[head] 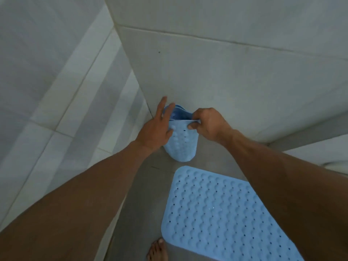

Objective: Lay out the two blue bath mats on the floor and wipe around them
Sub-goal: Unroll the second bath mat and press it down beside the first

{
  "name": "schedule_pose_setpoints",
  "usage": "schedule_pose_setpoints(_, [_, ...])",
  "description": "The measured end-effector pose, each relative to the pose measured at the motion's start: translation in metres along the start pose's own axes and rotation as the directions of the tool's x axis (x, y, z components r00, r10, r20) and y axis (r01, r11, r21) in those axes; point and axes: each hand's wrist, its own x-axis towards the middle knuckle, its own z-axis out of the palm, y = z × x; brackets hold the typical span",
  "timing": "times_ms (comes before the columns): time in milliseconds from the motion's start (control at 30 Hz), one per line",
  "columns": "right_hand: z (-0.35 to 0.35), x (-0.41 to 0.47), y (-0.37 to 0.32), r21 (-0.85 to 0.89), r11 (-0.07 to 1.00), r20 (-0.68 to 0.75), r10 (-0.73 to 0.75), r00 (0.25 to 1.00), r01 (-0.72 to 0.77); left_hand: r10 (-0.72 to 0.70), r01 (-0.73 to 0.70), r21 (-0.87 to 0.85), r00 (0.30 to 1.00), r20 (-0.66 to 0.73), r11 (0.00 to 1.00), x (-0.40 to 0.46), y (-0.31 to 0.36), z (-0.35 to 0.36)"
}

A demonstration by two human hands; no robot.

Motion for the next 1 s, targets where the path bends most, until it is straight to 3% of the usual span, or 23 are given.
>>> schedule_pose_setpoints(100, [-0.026, -0.052, 0.017, 0.056, 0.998, 0.004, -0.027, 1.000, 0.027, -0.180, 0.214, -0.286, 0.974, 0.139, 0.934, -0.008, 0.041, -0.006])
schedule_pose_setpoints(167, [-0.042, -0.091, 0.023, 0.121, 0.992, 0.012, -0.022, 1.000, 0.020, -0.251, 0.333, -0.358, 0.933, 0.258, 0.872, -0.017, 0.071, -0.012])
schedule_pose_setpoints(233, [-0.059, -0.132, 0.031, 0.264, 0.964, -0.012, 0.021, 1.000, -0.017, -0.283, 0.379, -0.415, 0.919, 0.275, 0.827, -0.029, 0.105, -0.018])
schedule_pose_setpoints(333, [-0.085, -0.189, 0.047, 0.521, 0.845, 0.062, 0.099, 0.993, -0.117, -0.312, 0.417, -0.523, 0.908, 0.281, 0.743, -0.047, 0.155, -0.023])
schedule_pose_setpoints(467, [-0.110, -0.249, 0.081, 0.752, 0.591, 0.251, 0.154, 0.956, -0.293, -0.194, 0.374, -0.515, 0.909, 0.369, 0.772, -0.071, 0.203, -0.036])
schedule_pose_setpoints(500, [-0.111, -0.261, 0.092, 0.709, 0.621, 0.290, 0.176, 0.941, -0.335, -0.166, 0.370, -0.509, 0.901, 0.401, 0.778, -0.076, 0.214, -0.041])
schedule_pose_setpoints(533, [-0.109, -0.273, 0.100, 0.596, 0.721, 0.330, 0.180, 0.927, -0.352, -0.145, 0.374, -0.506, 0.889, 0.435, 0.777, -0.081, 0.223, -0.048])
schedule_pose_setpoints(567, [-0.105, -0.284, 0.105, 0.461, 0.820, 0.377, 0.163, 0.912, -0.338, -0.122, 0.380, -0.501, 0.873, 0.473, 0.778, -0.086, 0.231, -0.054])
schedule_pose_setpoints(633, [-0.094, -0.305, 0.098, 0.288, 0.917, 0.461, 0.120, 0.879, -0.277, -0.062, 0.383, -0.492, 0.833, 0.550, 0.782, -0.095, 0.245, -0.069])
schedule_pose_setpoints(700, [-0.083, -0.321, 0.080, 0.308, 0.920, 0.466, 0.075, 0.882, -0.241, -0.020, 0.383, -0.500, 0.808, 0.589, 0.777, -0.104, 0.257, -0.083])
schedule_pose_setpoints(767, [-0.073, -0.335, 0.062, 0.395, 0.890, 0.426, 0.044, 0.903, -0.230, -0.034, 0.378, -0.520, 0.831, 0.555, 0.766, -0.118, 0.262, -0.094])
schedule_pose_setpoints(867, [-0.054, -0.351, 0.055, 0.667, 0.691, 0.280, 0.115, 0.953, -0.279, -0.255, 0.401, -0.626, 0.915, 0.313, 0.669, -0.148, 0.248, -0.102])
schedule_pose_setpoints(933, [-0.041, -0.360, 0.049, 0.826, 0.491, 0.166, 0.257, 0.952, -0.277, -0.457, 0.428, -0.756, 0.868, 0.192, 0.496, -0.173, 0.239, -0.099])
schedule_pose_setpoints(1000, [-0.031, -0.368, 0.033, 0.901, 0.367, 0.092, 0.360, 0.928, -0.232, -0.561, 0.450, -0.820, 0.804, 0.200, 0.353, -0.198, 0.237, -0.092])
